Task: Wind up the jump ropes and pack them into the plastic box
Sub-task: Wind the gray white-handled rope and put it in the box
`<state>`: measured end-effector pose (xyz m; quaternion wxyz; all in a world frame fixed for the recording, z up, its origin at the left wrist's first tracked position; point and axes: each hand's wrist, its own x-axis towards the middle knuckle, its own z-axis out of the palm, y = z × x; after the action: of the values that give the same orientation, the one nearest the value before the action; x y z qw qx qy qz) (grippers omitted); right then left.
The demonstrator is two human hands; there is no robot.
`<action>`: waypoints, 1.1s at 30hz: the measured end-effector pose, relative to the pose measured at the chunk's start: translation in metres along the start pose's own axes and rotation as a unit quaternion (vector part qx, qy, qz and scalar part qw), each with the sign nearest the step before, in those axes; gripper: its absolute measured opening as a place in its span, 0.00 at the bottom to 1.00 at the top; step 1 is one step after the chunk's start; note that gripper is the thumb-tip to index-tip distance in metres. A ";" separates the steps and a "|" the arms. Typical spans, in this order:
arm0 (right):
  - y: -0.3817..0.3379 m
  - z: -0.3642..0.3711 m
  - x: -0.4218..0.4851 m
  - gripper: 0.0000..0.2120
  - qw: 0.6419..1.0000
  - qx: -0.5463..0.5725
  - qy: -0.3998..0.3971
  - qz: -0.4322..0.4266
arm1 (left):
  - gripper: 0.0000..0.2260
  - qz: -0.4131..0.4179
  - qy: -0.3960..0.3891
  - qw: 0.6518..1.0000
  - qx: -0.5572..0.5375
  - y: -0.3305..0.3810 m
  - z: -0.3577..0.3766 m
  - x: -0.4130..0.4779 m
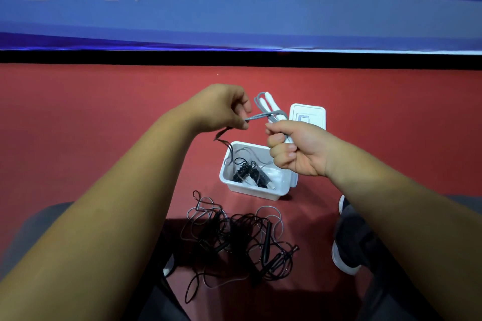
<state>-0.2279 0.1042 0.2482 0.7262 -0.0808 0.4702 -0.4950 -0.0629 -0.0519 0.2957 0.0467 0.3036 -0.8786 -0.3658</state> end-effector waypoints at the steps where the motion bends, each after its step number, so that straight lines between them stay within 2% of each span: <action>1: 0.000 0.001 -0.001 0.08 1.000 0.004 -0.005 -0.012 | 0.12 -0.008 0.004 1.000 0.024 0.001 0.003 0.001; 3: -0.001 0.005 -0.003 0.12 0.999 0.015 -0.009 -0.033 | 0.10 -0.016 -0.010 0.999 0.025 0.003 0.007 0.001; 6: -0.003 0.009 -0.005 0.24 0.998 0.026 0.010 -0.058 | 0.08 -0.022 -0.052 0.996 -0.062 0.006 0.008 -0.002; 10: -0.008 0.007 -0.003 0.34 0.997 0.018 0.042 -0.068 | 0.05 0.012 -0.066 0.993 -0.102 0.009 0.005 -0.003; 14: -0.010 0.004 0.000 0.26 0.995 0.041 0.043 -0.078 | 0.05 0.027 -0.092 0.989 -0.110 0.007 0.004 -0.003; 17: -0.011 0.003 0.001 0.19 0.995 0.045 0.035 -0.079 | 0.11 0.033 -0.152 0.982 -0.104 0.001 0.006 -0.004; 19: -0.012 0.001 0.002 0.16 0.995 0.051 0.035 -0.076 | 0.13 0.015 -0.173 0.983 -0.061 -0.002 0.007 -0.003; 22: -0.013 -0.001 0.001 0.15 0.995 0.043 0.042 -0.084 | 0.09 -0.005 -0.097 0.991 0.090 0.002 0.010 -0.002; 24: -0.014 -0.003 0.000 0.12 0.993 0.048 0.045 -0.096 | 0.04 -0.032 -0.027 0.993 0.109 0.009 0.014 -0.003; 26: -0.017 -0.005 0.001 0.10 0.991 0.067 0.047 -0.106 | 0.07 -0.045 0.030 0.996 0.067 0.014 0.019 -0.003; 27: -0.018 -0.006 0.001 0.09 0.990 0.075 0.046 -0.110 | 0.07 -0.050 0.040 0.998 0.012 0.015 0.020 -0.003; 28: -0.019 -0.007 0.001 0.08 0.989 0.082 0.047 -0.113 | 0.07 -0.057 0.039 0.995 -0.069 0.015 0.020 -0.003; 30: -0.021 -0.009 0.001 0.07 0.988 0.086 0.052 -0.118 | 0.06 -0.056 0.017 0.969 -0.241 0.016 0.016 -0.004; 31: -0.022 -0.009 0.001 0.07 0.988 0.084 0.054 -0.120 | 0.06 -0.040 0.004 0.956 -0.290 0.015 0.013 -0.005; 33: -0.023 -0.009 0.000 0.07 0.987 0.082 0.057 -0.124 | 0.08 0.006 -0.022 0.950 -0.312 0.012 0.006 -0.006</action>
<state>-0.2498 0.0962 0.2567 0.6354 -0.0500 0.4554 -0.6216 -0.0656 -0.0380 0.2996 0.1219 0.2606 -0.7235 -0.6276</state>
